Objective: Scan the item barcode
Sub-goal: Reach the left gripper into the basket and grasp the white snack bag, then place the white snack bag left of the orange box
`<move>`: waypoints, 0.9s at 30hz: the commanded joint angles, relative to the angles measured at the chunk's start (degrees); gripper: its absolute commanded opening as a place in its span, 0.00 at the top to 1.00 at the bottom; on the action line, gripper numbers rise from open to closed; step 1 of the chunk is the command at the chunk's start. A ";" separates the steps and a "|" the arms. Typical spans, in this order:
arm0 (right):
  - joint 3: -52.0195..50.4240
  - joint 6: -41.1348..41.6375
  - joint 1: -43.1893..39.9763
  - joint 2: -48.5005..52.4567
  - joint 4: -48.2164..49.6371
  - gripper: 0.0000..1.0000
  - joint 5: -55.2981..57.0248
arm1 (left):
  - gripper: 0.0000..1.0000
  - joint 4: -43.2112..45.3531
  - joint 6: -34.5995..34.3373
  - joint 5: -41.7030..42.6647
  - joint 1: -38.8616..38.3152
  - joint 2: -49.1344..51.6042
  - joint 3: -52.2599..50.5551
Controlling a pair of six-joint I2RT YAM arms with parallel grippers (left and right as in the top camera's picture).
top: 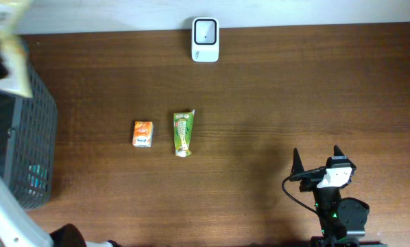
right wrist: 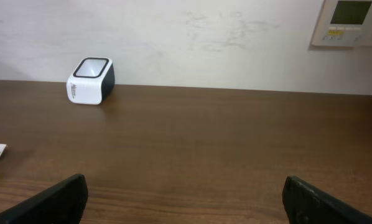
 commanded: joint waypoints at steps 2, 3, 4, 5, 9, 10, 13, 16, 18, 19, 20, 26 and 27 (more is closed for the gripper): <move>-0.46 0.48 0.42 -0.39 -0.04 0.01 0.26 | 1.00 -6.91 -8.09 -11.80 -15.41 2.27 -1.53; -0.46 0.48 0.42 -0.39 -0.04 0.01 0.26 | 1.00 -8.20 -10.29 -15.32 -19.23 3.87 -3.17; -0.46 0.48 0.42 -0.39 -0.04 0.01 0.26 | 1.00 -8.39 -10.43 -16.46 -21.20 4.85 -4.57; -0.46 0.48 0.42 -0.39 -0.04 0.01 0.26 | 1.00 -8.17 -10.71 -17.31 -24.28 6.86 -8.13; -0.46 0.48 0.42 -0.39 -0.04 0.01 0.26 | 1.00 -5.62 -18.49 -26.32 -28.37 13.46 -19.91; -0.46 0.48 0.42 -0.39 -0.04 0.01 0.26 | 1.00 -4.37 -20.09 -27.82 -28.57 14.62 -22.86; -0.46 0.48 0.42 -0.39 -0.04 0.01 0.26 | 1.00 0.66 -22.45 -28.61 -28.59 16.72 -31.63; -0.46 0.48 0.42 -0.39 -0.04 0.01 0.26 | 1.00 7.82 -24.83 -28.61 -28.65 16.81 -40.39; -0.46 0.48 0.42 -0.39 -0.04 0.01 0.26 | 1.00 10.97 -25.44 -28.61 -28.74 16.81 -44.76; -0.46 0.48 0.42 -0.39 -0.04 0.01 0.26 | 1.00 12.37 -25.44 -28.61 -28.74 16.85 -46.47; -0.46 0.48 0.42 -0.39 -0.04 0.01 0.26 | 1.00 14.93 -25.44 -28.61 -28.68 16.85 -48.87; -0.46 0.48 0.42 -0.39 -0.04 0.01 0.26 | 1.00 26.93 -25.44 -13.33 -30.36 16.85 -56.19; -0.46 0.48 0.42 -0.39 -0.04 0.01 0.26 | 1.00 27.10 -25.44 -11.08 -31.32 16.85 -56.17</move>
